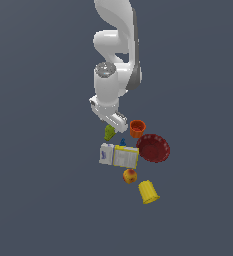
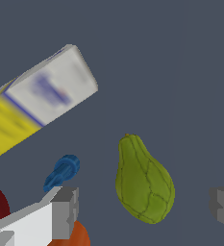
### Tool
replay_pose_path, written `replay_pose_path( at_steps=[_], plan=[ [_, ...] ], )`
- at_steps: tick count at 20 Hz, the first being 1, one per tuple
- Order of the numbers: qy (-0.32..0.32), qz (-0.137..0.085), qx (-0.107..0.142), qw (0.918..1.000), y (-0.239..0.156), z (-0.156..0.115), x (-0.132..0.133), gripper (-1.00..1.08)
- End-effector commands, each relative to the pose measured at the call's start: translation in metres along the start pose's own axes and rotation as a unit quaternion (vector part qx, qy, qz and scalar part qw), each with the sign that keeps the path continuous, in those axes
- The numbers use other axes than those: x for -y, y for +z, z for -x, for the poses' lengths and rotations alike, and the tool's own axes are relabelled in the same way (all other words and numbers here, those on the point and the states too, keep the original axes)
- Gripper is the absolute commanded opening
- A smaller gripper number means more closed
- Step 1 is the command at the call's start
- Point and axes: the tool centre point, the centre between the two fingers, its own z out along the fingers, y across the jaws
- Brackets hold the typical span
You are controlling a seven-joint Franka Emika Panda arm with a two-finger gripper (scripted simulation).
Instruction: Pick up a designated object from a clutter of objects.
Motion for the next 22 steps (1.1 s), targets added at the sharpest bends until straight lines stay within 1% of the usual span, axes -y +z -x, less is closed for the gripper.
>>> replay_pose_path(
  at_steps=[1, 9, 16, 22],
  plan=[
    [0.022, 0.0, -0.001, 0.9998, 0.009, 0.006, -0.007, 1.0],
    [0.055, 0.0, -0.002, 0.9985, 0.022, 0.017, -0.019, 1.0],
    [0.055, 0.001, -0.001, 0.9985, 0.026, 0.017, -0.019, 1.0],
    [0.056, 0.001, -0.002, 0.9985, 0.044, 0.017, -0.019, 1.0]
  ],
)
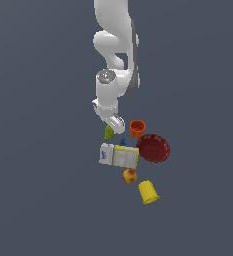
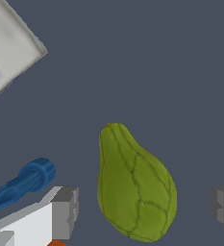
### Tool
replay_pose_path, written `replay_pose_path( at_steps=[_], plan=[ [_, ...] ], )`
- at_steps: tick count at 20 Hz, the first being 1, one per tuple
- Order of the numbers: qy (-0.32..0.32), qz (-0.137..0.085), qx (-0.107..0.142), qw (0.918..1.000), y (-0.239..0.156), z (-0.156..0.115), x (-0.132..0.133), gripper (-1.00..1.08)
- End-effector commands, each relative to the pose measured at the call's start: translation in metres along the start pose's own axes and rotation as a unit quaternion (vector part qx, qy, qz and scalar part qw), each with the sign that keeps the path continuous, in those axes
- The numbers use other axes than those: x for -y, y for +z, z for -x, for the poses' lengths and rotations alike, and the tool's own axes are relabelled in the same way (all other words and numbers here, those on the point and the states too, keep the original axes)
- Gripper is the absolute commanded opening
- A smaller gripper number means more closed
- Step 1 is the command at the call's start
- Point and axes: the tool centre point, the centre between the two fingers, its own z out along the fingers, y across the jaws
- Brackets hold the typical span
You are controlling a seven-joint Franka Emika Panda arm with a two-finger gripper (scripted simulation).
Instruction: Pick up a designated object from a clutter of objects.
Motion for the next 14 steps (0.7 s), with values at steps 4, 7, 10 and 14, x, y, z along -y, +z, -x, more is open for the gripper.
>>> replay_pose_path(
  at_steps=[4, 7, 10, 14],
  plan=[
    [0.001, 0.0, 0.0, 1.0, 0.022, 0.0, -0.001, 1.0],
    [0.001, 0.0, 0.0, 1.0, 0.03, 0.001, -0.001, 1.0],
    [0.002, 0.0, 0.0, 1.0, 0.035, 0.001, -0.001, 1.0],
    [0.002, 0.0, 0.0, 1.0, 0.035, 0.0, 0.0, 1.0]
  ],
)
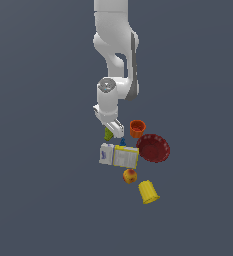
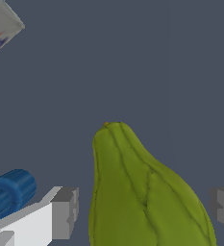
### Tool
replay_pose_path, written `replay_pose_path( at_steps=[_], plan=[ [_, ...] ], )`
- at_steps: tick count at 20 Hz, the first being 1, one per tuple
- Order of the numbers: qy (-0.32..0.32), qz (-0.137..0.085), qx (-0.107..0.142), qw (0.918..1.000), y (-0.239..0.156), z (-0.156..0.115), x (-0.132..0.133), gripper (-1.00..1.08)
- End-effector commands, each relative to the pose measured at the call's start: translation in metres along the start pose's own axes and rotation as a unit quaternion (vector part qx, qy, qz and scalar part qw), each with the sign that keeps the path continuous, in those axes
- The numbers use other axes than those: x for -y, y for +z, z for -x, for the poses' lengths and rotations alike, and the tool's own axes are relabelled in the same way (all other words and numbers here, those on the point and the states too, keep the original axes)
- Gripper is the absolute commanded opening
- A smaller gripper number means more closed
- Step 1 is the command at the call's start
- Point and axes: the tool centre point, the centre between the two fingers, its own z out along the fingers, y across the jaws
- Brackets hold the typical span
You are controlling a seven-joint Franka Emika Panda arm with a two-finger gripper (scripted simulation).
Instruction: Pick up a designated object from a clutter of objects.
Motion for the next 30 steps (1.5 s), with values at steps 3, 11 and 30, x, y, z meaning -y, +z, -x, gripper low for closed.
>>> replay_pose_path(
  at_steps=[3, 11, 30],
  plan=[
    [0.0, 0.0, 0.0, 1.0, 0.0, 0.0, 0.0, -1.0],
    [0.0, 0.0, 0.0, 1.0, 0.0, 0.0, 0.0, -1.0],
    [0.0, 0.0, 0.0, 1.0, -0.059, -0.039, 0.016, -1.0]
  ],
)
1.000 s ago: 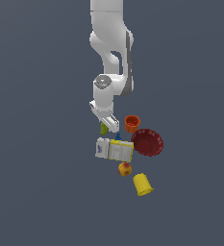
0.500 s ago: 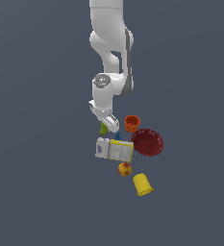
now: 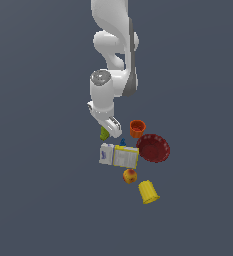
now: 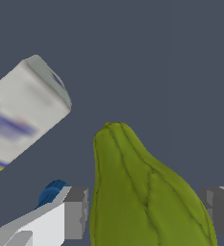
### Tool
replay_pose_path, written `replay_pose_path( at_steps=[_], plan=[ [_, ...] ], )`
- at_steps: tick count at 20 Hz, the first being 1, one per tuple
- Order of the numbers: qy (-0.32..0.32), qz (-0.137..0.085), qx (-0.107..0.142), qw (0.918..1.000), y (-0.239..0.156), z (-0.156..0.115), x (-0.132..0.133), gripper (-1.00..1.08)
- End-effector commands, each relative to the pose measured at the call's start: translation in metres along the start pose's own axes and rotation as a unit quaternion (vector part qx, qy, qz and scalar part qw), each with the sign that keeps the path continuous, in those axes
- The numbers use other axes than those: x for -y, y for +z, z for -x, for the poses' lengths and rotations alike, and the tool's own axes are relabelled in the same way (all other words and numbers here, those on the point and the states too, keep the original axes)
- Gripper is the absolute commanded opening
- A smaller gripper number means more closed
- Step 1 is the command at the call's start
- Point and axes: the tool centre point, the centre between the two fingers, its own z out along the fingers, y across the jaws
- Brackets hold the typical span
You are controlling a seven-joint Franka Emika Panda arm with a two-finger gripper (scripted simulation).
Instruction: Pick up a designated object from a clutter of objects.
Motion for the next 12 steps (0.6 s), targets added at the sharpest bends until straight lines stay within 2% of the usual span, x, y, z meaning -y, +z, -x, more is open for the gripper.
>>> replay_pose_path(
  at_steps=[1, 12],
  plan=[
    [0.0, -0.001, -0.001, 1.0, -0.017, -0.011, 0.005, -1.0],
    [0.0, -0.001, -0.001, 1.0, -0.103, -0.068, 0.029, -1.0]
  ],
)
